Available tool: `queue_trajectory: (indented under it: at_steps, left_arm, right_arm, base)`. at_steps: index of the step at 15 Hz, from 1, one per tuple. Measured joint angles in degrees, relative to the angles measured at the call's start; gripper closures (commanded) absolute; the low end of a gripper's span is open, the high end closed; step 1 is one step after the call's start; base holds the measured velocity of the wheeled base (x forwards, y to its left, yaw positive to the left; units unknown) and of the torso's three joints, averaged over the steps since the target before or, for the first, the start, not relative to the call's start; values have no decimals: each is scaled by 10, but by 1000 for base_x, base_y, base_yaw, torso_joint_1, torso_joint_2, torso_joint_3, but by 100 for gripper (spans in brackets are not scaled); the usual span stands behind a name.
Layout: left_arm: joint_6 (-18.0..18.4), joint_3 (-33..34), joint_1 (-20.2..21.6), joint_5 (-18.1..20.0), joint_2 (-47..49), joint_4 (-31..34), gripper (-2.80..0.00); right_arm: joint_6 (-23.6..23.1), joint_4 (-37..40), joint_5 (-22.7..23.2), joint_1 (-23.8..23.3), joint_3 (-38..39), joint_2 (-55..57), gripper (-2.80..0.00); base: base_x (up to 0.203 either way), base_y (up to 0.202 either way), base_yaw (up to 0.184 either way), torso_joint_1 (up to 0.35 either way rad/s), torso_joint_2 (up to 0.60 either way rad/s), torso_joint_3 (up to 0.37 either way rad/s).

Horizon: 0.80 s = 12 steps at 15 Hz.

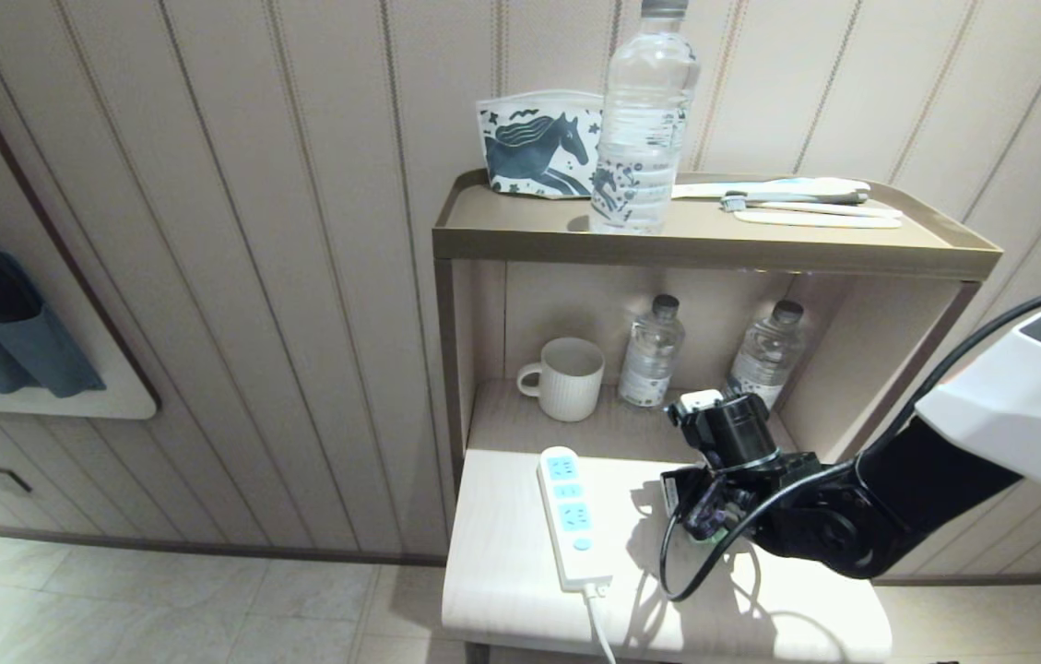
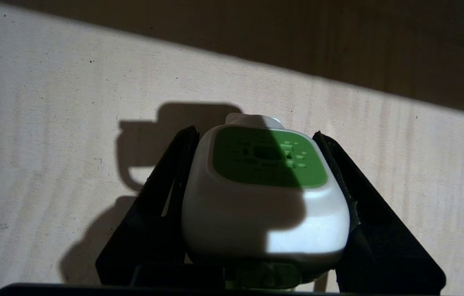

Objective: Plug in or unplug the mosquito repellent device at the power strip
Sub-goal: Place the mosquito repellent liquid on the table

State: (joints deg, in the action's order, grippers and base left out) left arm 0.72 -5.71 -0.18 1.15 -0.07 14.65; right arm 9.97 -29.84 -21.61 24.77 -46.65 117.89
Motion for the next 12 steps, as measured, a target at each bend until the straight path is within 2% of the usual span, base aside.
queue_trajectory:
  at_steps: [9, 10, 12]
  left_arm:
    - [0, 0, 0, 0, 0, 1, 0]
    - [0, 0, 0, -1, 0, 1, 0]
    - [-1, 0, 0, -4, 0, 1, 0]
  right_arm:
    - [0, -19, 4, -3, 21, 2, 0]
    - [0, -20, 3, -4, 23, 2, -280]
    - [-1, -19, 4, -6, 26, 2, -280]
  base:
    - [0, 0, 0, 0, 0, 0]
    - [0, 0, 0, 0, 0, 0]
    - [0, 0, 0, 0, 0, 0]
